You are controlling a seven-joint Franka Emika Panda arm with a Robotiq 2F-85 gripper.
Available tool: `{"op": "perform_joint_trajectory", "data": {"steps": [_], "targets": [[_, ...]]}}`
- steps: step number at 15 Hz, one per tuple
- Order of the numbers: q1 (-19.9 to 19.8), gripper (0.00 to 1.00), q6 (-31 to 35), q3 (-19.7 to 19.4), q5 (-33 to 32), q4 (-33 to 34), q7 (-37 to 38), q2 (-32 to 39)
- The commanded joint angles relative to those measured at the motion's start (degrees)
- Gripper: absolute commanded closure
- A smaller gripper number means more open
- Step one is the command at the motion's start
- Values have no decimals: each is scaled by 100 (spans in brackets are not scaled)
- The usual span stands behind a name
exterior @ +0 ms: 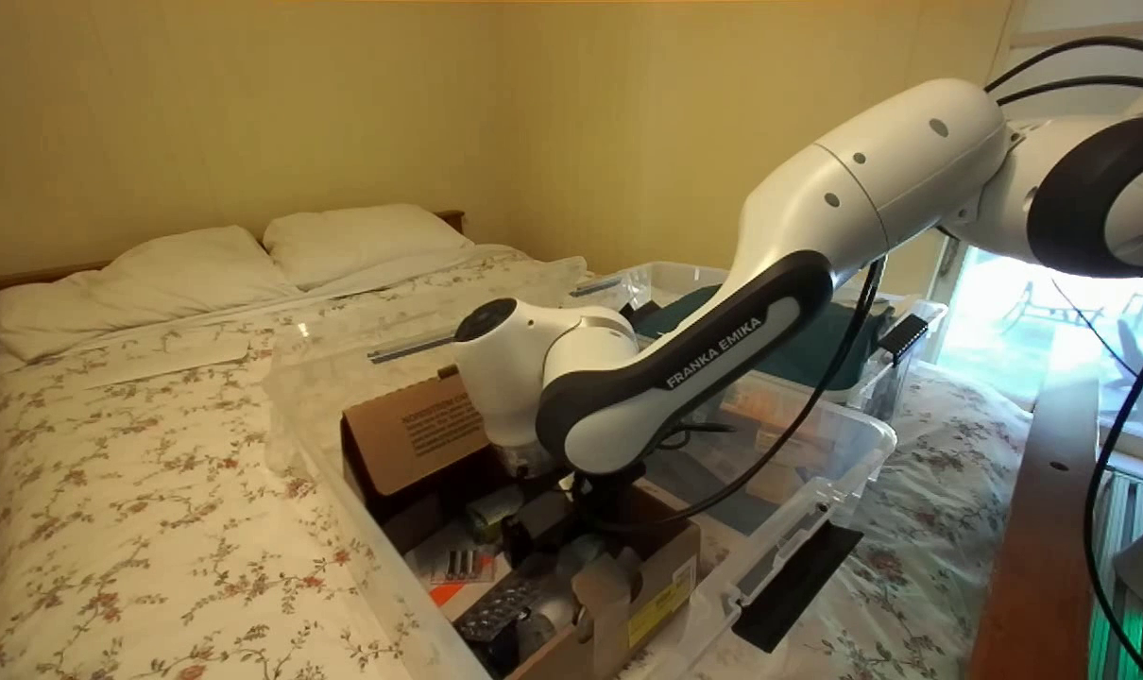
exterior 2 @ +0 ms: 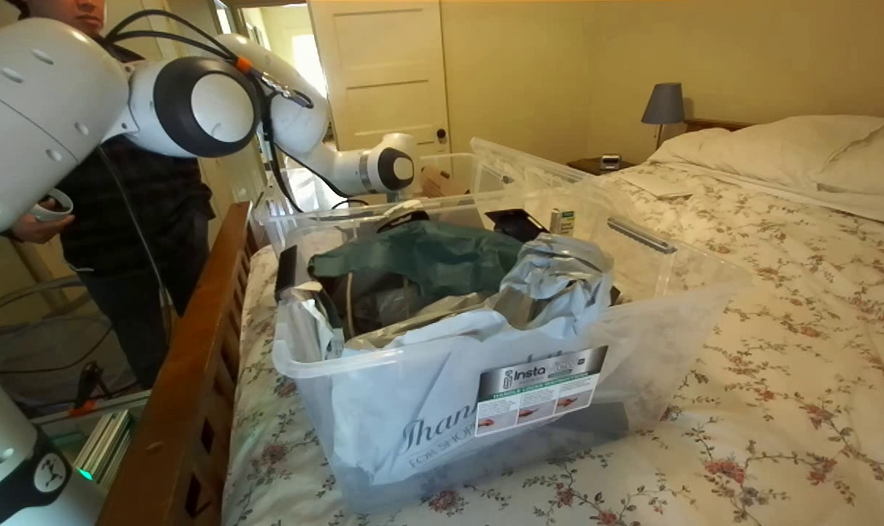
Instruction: Shift one object to the crate on the right
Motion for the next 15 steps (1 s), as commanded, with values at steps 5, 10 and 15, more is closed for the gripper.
{"op": "perform_joint_trajectory", "data": {"steps": [5,10,15], "targets": [[-172,78,-285,68,58,597,-506,469],[-154,100,-917,136,141,269,-430,-165],[40,99,-746,15,16,-767,243,-1170]]}}
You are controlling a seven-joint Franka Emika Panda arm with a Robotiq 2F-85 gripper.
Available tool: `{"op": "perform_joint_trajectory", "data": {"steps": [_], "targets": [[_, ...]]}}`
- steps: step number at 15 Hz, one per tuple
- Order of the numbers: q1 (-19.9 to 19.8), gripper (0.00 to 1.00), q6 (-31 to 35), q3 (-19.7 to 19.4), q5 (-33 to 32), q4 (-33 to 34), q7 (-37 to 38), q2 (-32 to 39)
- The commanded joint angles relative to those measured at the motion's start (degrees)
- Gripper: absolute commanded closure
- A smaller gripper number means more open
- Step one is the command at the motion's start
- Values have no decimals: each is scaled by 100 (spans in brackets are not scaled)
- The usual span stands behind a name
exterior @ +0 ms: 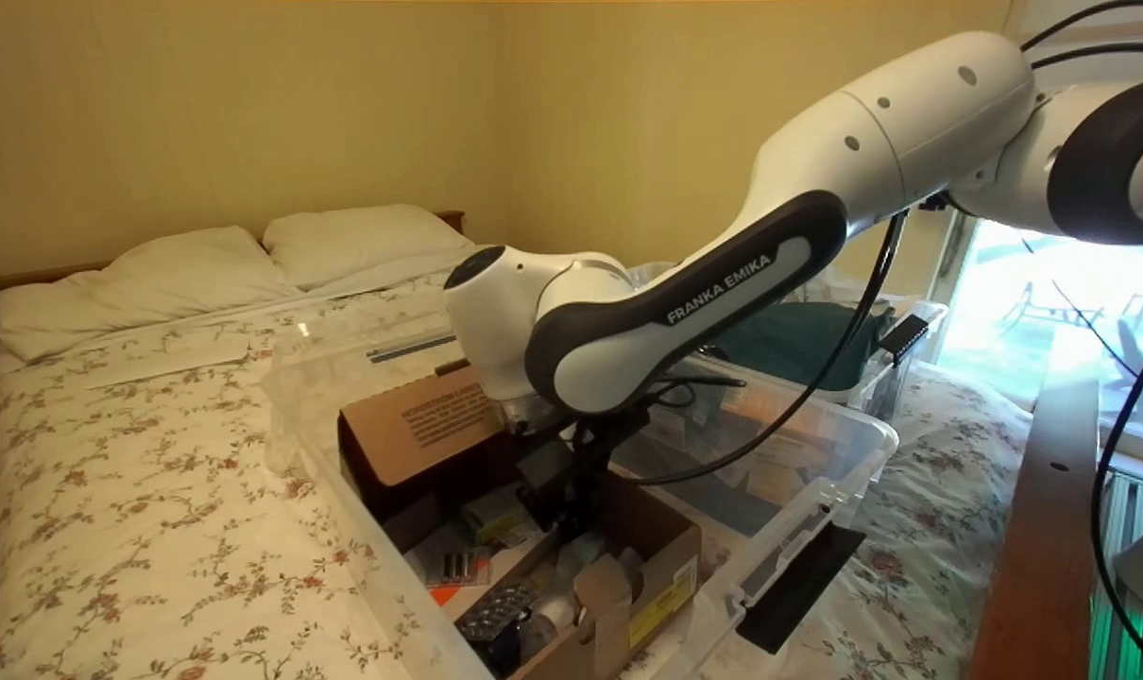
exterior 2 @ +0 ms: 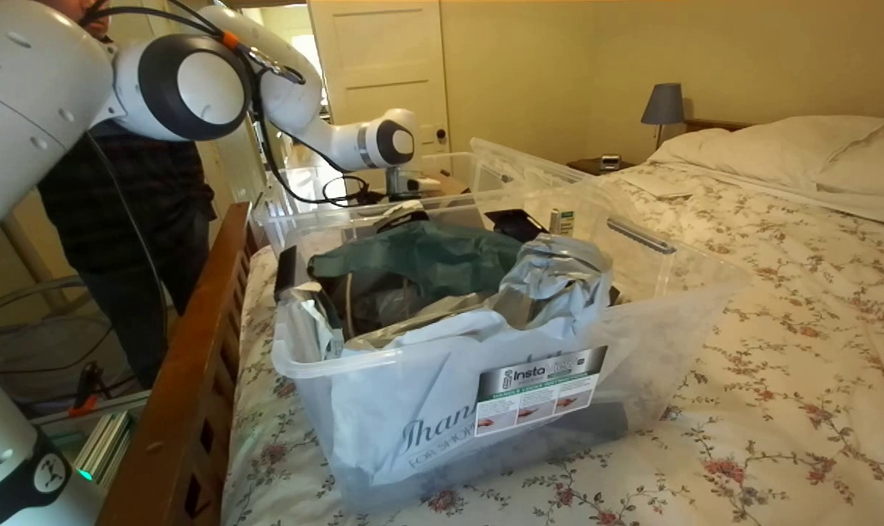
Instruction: Shift one object to the crate on the right
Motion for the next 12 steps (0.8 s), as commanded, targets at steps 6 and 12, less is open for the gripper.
{"op": "perform_joint_trajectory", "data": {"steps": [6,12], "targets": [[29,51,223,93,212,-1038,518,-797],[84,10,1186,139,291,-1010,732,-558]]}}
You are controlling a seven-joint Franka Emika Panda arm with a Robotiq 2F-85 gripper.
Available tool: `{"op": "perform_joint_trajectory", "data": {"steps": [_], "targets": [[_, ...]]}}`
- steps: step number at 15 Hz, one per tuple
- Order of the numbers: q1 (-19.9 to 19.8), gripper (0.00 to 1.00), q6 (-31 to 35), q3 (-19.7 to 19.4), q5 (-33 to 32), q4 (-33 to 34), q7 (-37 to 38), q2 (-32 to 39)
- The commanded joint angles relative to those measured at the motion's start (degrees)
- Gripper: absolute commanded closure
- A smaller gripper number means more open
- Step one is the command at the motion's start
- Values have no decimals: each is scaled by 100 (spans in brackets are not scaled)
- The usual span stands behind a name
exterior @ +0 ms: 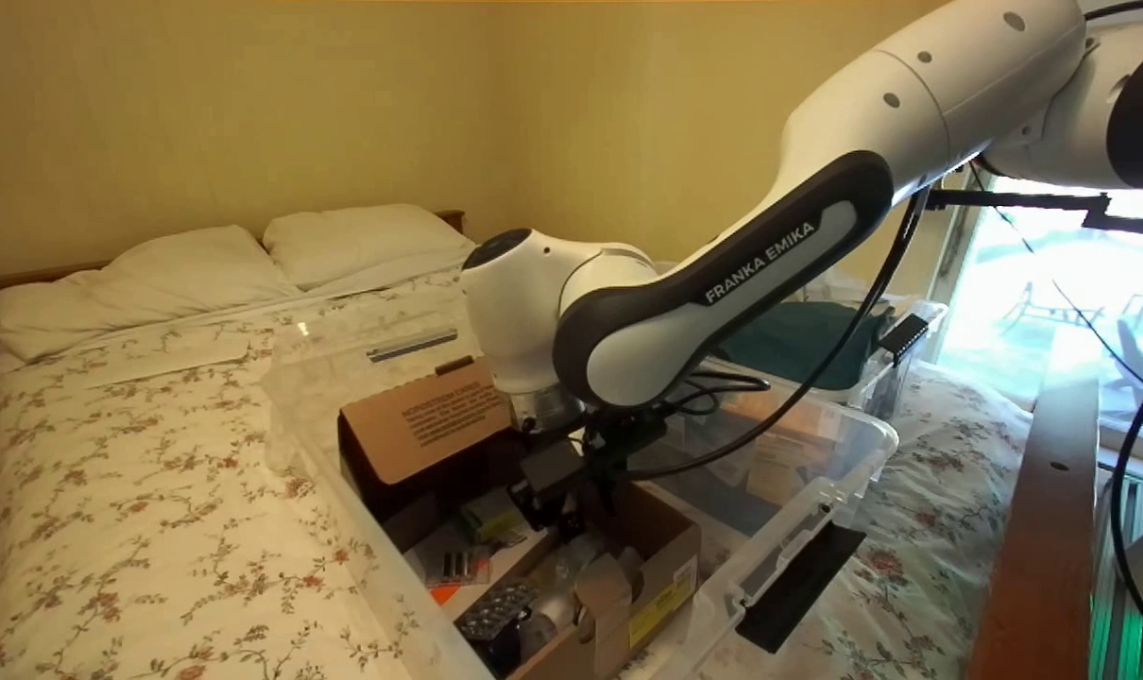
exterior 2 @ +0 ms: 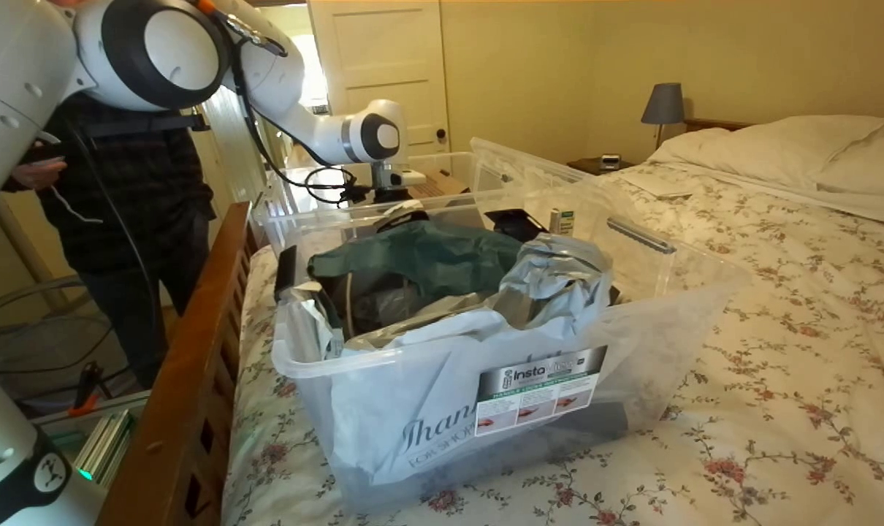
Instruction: Shift one object to the crate on the right
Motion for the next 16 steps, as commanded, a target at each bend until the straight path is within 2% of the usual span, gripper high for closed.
{"op": "perform_joint_trajectory", "data": {"steps": [1,2,4,8,9,11,16], "targets": [[0,4,525,31,81,17,192,164],[-14,0,598,35,17,94,237,261],[-31,0,718,-32,19,108,368,374],[-5,0,431,-327,-115,236,862,651],[-63,0,555,-162,-72,75,559,496],[-71,0,539,-200,-77,117,688,570],[-633,0,1312,270,287,-139,-840,605]]}}
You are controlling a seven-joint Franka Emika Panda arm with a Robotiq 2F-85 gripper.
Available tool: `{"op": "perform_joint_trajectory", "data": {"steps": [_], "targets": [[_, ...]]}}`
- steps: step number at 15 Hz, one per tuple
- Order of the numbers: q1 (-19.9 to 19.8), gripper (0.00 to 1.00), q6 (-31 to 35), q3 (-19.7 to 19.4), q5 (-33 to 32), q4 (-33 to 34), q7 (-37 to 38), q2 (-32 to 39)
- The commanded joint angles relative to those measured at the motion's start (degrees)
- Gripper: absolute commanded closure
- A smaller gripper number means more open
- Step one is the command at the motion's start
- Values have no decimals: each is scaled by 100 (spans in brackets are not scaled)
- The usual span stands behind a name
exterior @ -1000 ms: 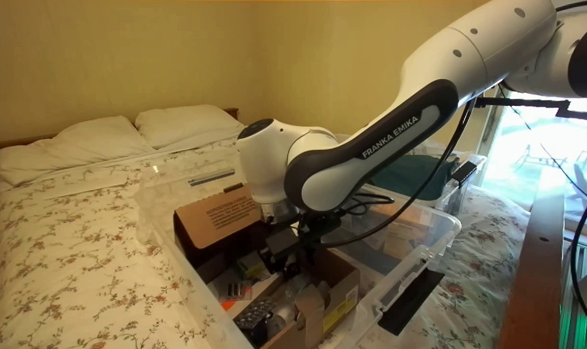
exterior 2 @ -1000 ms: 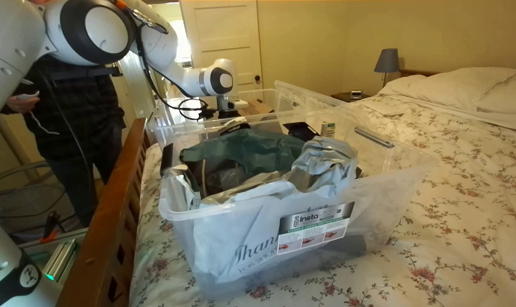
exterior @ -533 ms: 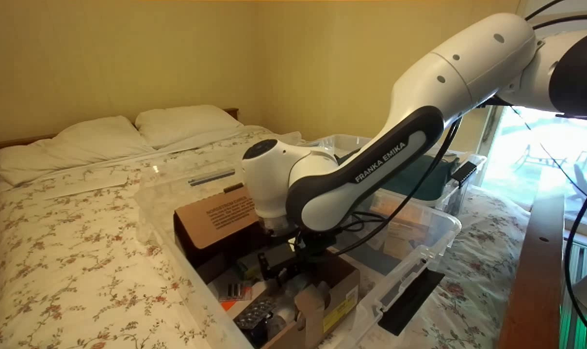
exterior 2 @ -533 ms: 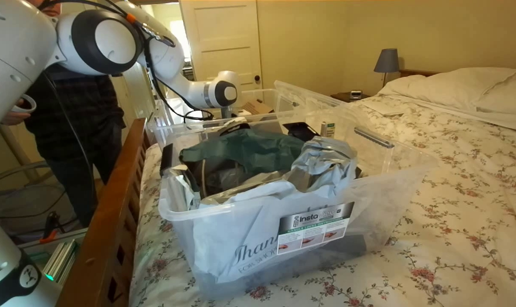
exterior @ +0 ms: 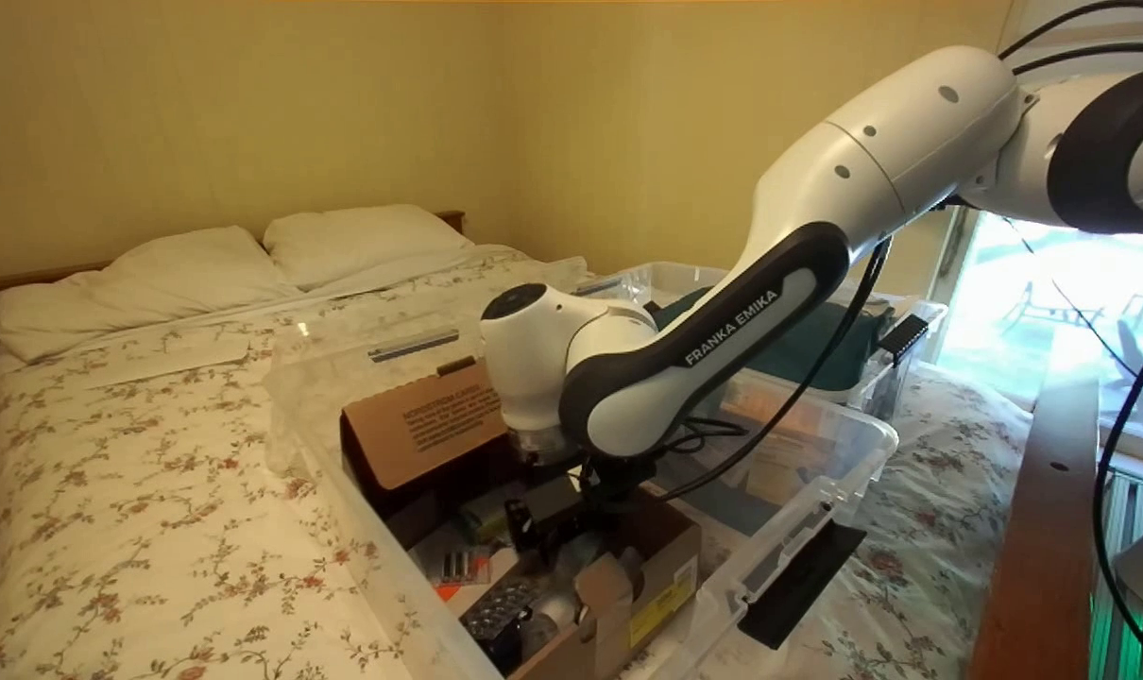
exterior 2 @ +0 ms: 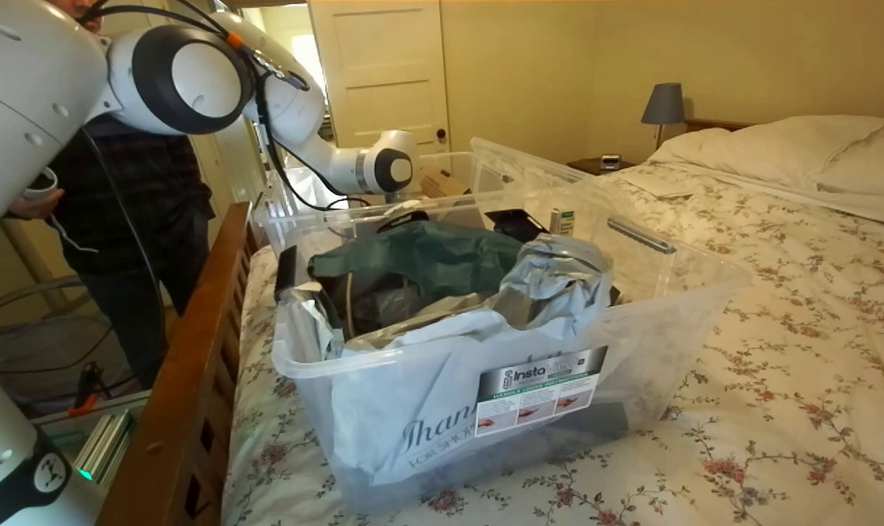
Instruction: Shift one object to the crate on the right
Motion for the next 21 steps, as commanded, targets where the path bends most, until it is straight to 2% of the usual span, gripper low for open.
{"op": "perform_joint_trajectory", "data": {"steps": [1,2,4,6,10,12,15,17,21], "targets": [[-569,25,449,452,366,-31,-1053,164],[-673,28,432,551,484,49,-1274,250],[-847,43,334,734,723,210,-1621,387],[-932,55,88,825,934,353,-1694,469],[-928,82,285,803,1097,171,-1522,296],[-912,84,358,787,1028,-52,-1251,95],[-826,85,937,642,990,-1097,-507,-802],[-734,86,1258,506,947,-1549,124,-1260],[-623,86,1453,290,870,-2469,1143,-2264]]}}
